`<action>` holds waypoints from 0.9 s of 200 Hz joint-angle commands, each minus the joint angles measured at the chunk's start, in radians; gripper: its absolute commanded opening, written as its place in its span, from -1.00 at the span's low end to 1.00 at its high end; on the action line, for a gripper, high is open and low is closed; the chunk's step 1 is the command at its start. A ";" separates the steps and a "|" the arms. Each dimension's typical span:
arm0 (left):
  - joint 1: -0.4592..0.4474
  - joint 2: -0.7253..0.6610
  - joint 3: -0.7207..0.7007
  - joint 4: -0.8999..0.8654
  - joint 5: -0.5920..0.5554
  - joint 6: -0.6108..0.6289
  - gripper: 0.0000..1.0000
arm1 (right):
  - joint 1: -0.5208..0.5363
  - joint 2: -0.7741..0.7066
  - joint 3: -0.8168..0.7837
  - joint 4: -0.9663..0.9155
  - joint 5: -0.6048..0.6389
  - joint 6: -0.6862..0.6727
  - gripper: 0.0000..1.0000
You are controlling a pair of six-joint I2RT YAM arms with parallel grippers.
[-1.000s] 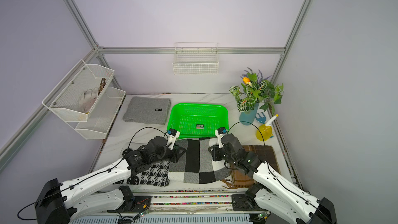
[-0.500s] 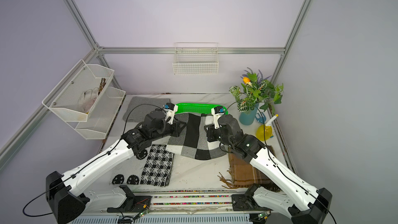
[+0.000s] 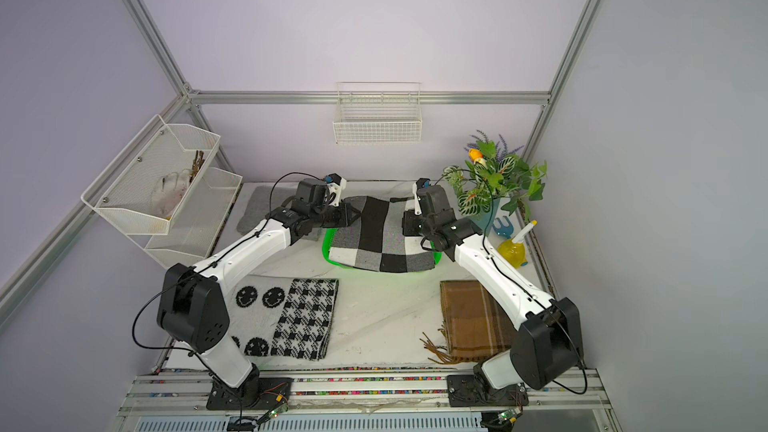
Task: Put the folded scarf in the basket
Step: Pick up the scarf at the center of the board, then place the scarf in the basket.
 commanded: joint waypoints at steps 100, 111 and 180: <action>0.036 0.246 0.086 0.162 0.055 0.013 -1.00 | -0.042 0.334 0.154 0.029 0.070 -0.091 -1.00; 0.036 0.258 0.085 0.169 0.047 0.011 -1.00 | -0.041 0.358 0.164 0.023 0.086 -0.096 -1.00; 0.036 0.342 0.074 0.246 0.049 -0.034 -1.00 | -0.047 0.465 0.204 0.022 0.180 -0.128 -1.00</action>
